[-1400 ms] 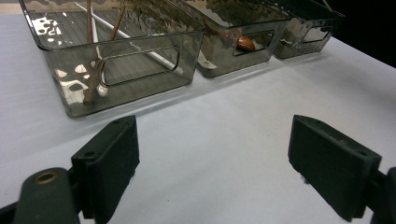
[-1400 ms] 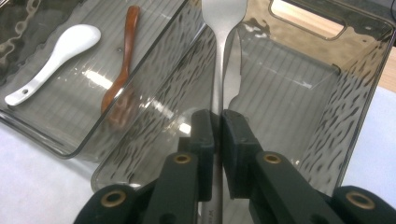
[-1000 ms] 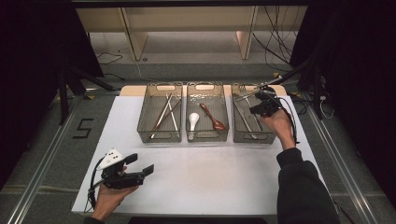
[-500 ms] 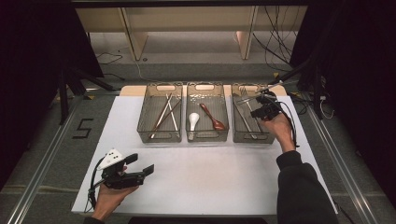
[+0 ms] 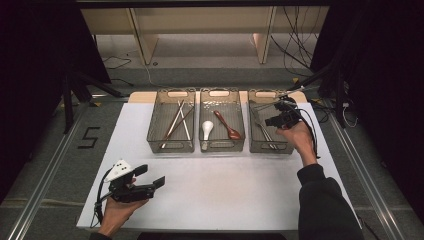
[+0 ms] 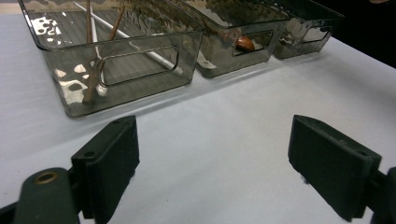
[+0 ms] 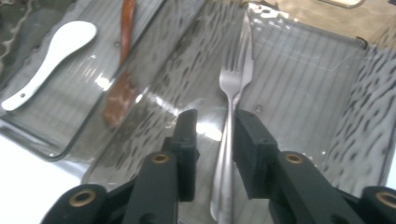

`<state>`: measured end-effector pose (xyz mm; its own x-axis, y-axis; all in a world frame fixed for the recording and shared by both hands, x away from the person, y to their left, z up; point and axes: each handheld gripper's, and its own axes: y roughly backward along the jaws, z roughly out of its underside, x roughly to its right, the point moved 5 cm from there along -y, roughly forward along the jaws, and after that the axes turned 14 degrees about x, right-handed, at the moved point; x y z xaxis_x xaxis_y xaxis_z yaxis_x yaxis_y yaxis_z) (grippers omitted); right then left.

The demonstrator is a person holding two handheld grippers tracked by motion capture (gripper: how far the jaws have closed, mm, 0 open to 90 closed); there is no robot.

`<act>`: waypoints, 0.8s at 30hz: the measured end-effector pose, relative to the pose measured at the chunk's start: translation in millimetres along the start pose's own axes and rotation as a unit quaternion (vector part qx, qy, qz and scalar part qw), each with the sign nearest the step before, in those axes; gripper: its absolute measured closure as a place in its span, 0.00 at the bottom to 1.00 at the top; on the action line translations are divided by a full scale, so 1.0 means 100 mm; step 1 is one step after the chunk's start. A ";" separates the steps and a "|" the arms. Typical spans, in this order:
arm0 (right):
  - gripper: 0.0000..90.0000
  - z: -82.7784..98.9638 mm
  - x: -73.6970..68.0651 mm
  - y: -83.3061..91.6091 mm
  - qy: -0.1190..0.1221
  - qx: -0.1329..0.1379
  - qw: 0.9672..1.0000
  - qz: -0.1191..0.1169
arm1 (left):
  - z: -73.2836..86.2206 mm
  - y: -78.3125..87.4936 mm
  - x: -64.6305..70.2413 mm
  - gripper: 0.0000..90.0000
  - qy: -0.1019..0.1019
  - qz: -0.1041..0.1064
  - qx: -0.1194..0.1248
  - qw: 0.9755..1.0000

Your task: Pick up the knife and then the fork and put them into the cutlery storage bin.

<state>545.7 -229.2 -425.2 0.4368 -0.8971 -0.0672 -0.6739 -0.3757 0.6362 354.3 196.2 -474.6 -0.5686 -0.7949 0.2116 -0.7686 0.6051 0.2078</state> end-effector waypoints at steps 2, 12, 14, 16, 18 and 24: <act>0.71 0.00 -0.04 0.02 -0.002 0.009 1.000 -0.010 | 0.00 0.00 0.00 0.18 0.000 0.000 0.001 1.000; 0.55 0.05 -0.28 0.20 -0.006 0.043 0.998 -0.048 | 0.00 0.00 0.00 0.18 0.000 0.000 0.000 1.000; 0.54 0.07 -0.33 0.23 -0.009 0.051 0.997 -0.057 | 0.00 0.00 0.00 0.18 0.000 0.001 -0.001 1.000; 0.52 0.09 -0.39 0.27 -0.005 0.058 0.996 -0.062 | 0.00 0.00 0.00 0.18 0.001 0.001 0.000 1.000; 0.50 0.11 -0.45 0.32 -0.004 0.073 0.995 -0.065 | 0.00 0.00 0.00 0.18 0.001 0.000 -0.001 1.000; 0.46 0.17 -0.60 0.45 -0.003 0.105 0.991 -0.084 | 0.00 0.00 0.01 0.18 0.001 0.001 -0.002 1.000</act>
<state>479.1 -196.3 -405.3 0.5500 -0.8190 -0.1637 -0.7015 -0.5594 0.4416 354.1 195.6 -475.0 -0.5698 -0.7934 0.2140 -0.7661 0.6071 0.2111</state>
